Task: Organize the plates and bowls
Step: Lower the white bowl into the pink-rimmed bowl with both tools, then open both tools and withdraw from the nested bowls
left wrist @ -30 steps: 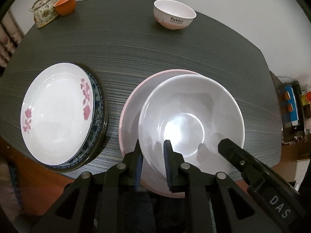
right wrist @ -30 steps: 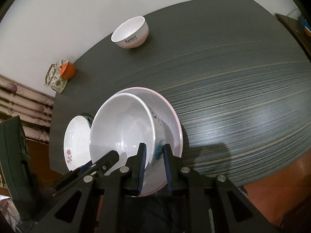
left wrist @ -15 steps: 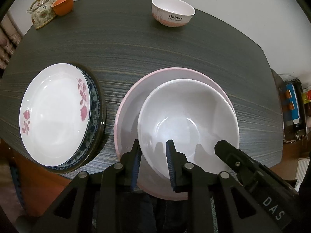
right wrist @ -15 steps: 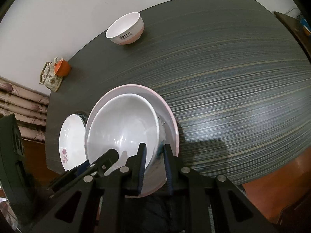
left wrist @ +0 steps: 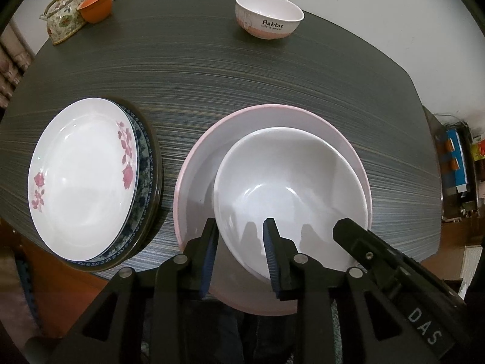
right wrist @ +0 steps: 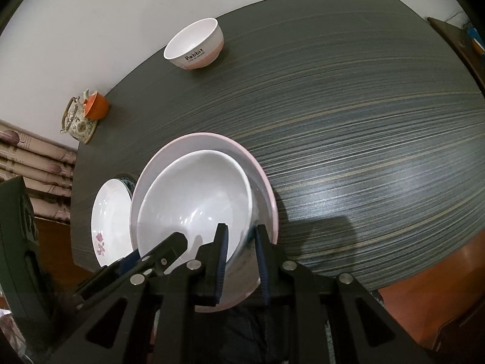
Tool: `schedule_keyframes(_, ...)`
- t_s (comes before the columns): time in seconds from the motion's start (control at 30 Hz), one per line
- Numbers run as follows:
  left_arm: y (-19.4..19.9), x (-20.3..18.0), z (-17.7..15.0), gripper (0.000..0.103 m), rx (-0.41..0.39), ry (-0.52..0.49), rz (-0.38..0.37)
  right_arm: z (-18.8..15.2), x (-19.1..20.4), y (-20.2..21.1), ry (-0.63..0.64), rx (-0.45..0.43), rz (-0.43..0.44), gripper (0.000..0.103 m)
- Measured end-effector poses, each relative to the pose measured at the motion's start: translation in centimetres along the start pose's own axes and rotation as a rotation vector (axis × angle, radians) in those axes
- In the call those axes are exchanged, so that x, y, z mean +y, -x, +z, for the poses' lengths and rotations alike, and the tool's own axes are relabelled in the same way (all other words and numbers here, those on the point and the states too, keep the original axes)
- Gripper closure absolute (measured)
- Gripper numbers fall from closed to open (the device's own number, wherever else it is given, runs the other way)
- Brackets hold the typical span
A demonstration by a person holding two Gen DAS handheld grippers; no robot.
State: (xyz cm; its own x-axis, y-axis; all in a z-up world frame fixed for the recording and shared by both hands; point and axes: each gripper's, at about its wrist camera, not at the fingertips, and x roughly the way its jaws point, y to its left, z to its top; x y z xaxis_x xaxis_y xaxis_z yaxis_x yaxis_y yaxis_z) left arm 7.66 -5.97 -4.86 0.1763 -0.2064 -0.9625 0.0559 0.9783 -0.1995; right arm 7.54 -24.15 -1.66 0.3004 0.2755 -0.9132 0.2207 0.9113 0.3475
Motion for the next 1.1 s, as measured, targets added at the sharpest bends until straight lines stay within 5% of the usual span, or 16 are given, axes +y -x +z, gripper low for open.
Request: schedule_keyframes(1.1, 3.3, -0.8, 0.5, 0.057, -0.123, -0.065, 0.014, 1.8, -0.1, 2.8, 0.002, -0.072, 0.046, 0.080)
